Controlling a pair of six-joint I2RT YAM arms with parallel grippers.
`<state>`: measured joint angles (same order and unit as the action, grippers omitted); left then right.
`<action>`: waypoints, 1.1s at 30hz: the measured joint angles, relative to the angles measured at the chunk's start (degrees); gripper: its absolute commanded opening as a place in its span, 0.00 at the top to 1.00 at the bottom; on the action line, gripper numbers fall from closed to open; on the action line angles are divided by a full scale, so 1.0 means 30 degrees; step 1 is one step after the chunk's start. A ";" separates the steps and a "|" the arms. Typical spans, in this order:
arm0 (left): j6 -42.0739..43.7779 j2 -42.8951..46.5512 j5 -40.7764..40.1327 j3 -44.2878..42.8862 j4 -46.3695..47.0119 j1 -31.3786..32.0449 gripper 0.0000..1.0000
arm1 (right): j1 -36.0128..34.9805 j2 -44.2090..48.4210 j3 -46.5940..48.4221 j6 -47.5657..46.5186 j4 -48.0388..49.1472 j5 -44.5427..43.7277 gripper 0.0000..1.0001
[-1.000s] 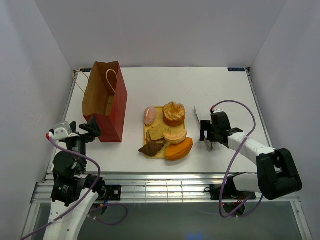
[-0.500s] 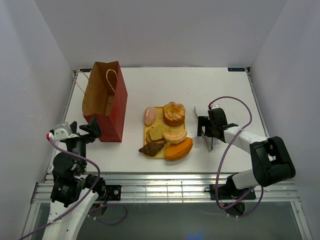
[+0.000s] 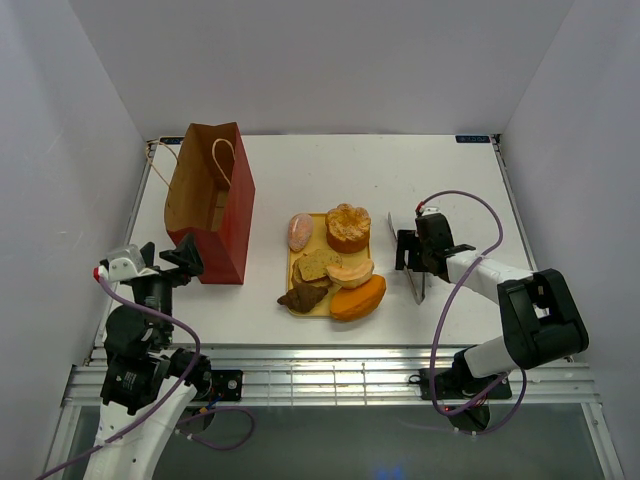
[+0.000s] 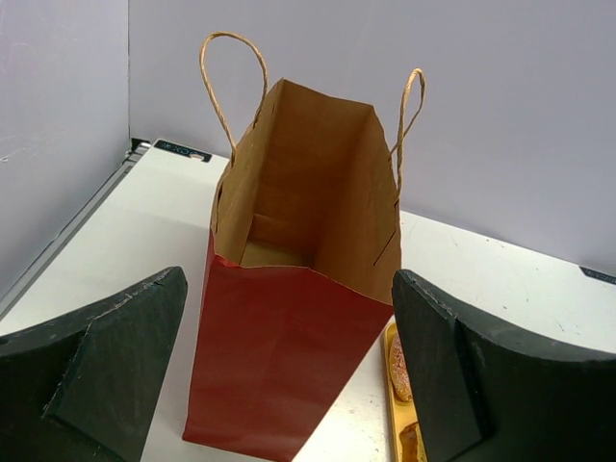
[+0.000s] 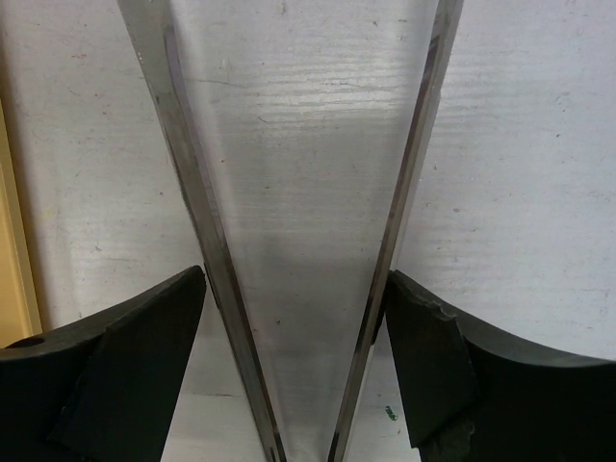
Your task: Place the fake bread into the paper bag
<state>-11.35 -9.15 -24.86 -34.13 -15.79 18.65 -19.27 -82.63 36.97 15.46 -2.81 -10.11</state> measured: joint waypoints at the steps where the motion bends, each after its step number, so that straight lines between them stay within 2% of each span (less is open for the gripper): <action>1: 0.0000 0.0000 0.0000 0.0007 0.0000 0.0022 0.02 | 0.0000 0.0000 0.0000 0.0022 0.0000 0.0022 0.23; 11: 0.0124 0.0000 0.0000 0.0015 0.0000 0.0146 0.02 | 0.0000 0.0066 0.0146 0.0160 -0.0474 0.0350 0.31; 33: 0.0131 0.0015 0.0058 0.0270 -0.0007 0.0233 0.02 | 0.0000 0.4051 0.2135 -0.0845 -0.5151 -0.0080 0.32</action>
<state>-10.96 -9.10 -24.69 -33.32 -15.81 19.35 -19.27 -70.48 43.38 12.93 -18.26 -10.35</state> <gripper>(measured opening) 0.979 0.688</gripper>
